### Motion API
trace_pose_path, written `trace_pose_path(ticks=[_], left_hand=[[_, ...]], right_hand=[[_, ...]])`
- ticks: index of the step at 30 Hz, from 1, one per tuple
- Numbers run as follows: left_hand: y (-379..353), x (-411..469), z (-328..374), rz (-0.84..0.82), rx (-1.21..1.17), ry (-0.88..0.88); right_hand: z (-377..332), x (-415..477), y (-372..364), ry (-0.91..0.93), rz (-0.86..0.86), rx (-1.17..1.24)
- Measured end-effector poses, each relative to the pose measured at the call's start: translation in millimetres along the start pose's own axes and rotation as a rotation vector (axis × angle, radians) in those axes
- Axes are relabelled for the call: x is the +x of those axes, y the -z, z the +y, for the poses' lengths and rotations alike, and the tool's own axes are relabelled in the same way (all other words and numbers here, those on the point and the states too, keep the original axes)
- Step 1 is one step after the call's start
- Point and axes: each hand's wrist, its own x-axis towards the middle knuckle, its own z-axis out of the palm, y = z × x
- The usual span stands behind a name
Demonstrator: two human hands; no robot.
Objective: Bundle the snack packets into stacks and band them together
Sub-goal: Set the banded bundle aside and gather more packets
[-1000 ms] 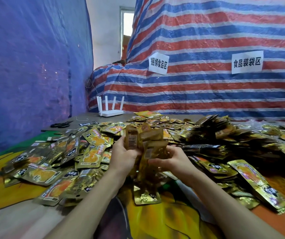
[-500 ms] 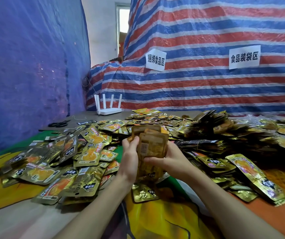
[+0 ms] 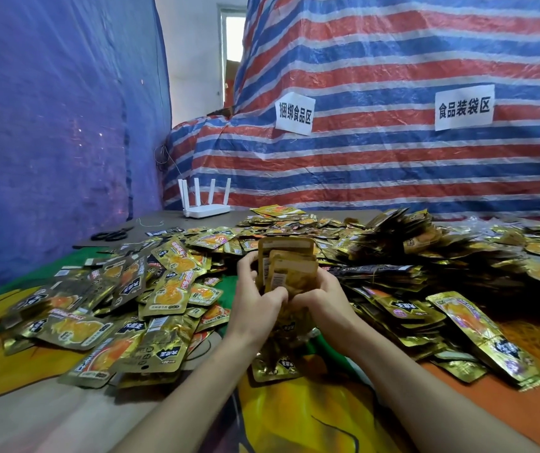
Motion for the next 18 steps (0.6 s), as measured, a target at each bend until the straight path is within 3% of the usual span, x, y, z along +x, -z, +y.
trace_pose_path(ticks=[6,10,13,18], left_hand=[[7,4,-1,-0.019,-0.115,0.255],[9,10,-4,0.017,-0.222,0.258],[14,15,-6,0.089,-0.283,0.157],[13,9,-1,0.095,-0.101,-0.223]], right_hand=[[1,0,2,0.000,0.004,0.133],[-2,2,10,-0.041,0.051,0.172],[-8,2,13,-0.063,0.014,-0.034],[-17,-1,0,0.024,-0.030,-0.214]])
